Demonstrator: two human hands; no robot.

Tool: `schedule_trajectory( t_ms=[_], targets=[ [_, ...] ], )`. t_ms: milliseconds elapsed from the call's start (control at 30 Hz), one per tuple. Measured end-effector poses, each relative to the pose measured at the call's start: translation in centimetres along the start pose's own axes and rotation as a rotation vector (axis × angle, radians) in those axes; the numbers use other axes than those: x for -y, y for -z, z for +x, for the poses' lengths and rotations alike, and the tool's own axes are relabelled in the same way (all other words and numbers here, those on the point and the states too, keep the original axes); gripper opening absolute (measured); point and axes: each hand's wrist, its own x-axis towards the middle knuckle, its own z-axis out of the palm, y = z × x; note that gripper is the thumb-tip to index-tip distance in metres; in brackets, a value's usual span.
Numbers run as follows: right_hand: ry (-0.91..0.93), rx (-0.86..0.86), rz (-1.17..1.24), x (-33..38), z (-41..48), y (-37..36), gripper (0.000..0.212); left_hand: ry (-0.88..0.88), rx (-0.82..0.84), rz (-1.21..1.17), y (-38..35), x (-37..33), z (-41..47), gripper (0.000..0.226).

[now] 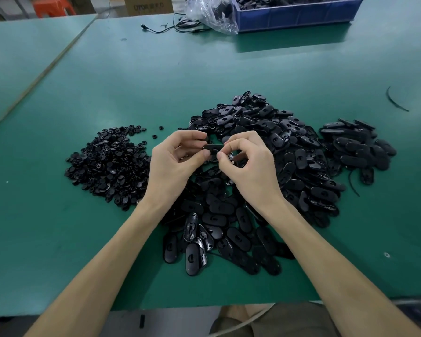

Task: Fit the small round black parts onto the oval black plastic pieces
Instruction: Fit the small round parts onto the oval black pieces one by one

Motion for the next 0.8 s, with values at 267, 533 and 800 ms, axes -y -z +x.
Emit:
schedule_trajectory(
  t_ms=[267,533,800],
  targets=[
    [-0.015,0.016,0.037,0.03,-0.06,0.05,0.007,-0.025,0.000,0.043,-0.01,-0.02,-0.08,0.030],
    [-0.042,0.009,0.064,-0.15,-0.10,-0.01,0.006,-0.034,0.027,0.054,-0.12,-0.24,-0.34,0.032],
    [-0.004,-0.027,0.053,-0.48,0.10,0.04,0.008,-0.013,0.048,0.011,-0.12,-0.70,-0.42,0.030]
  ],
)
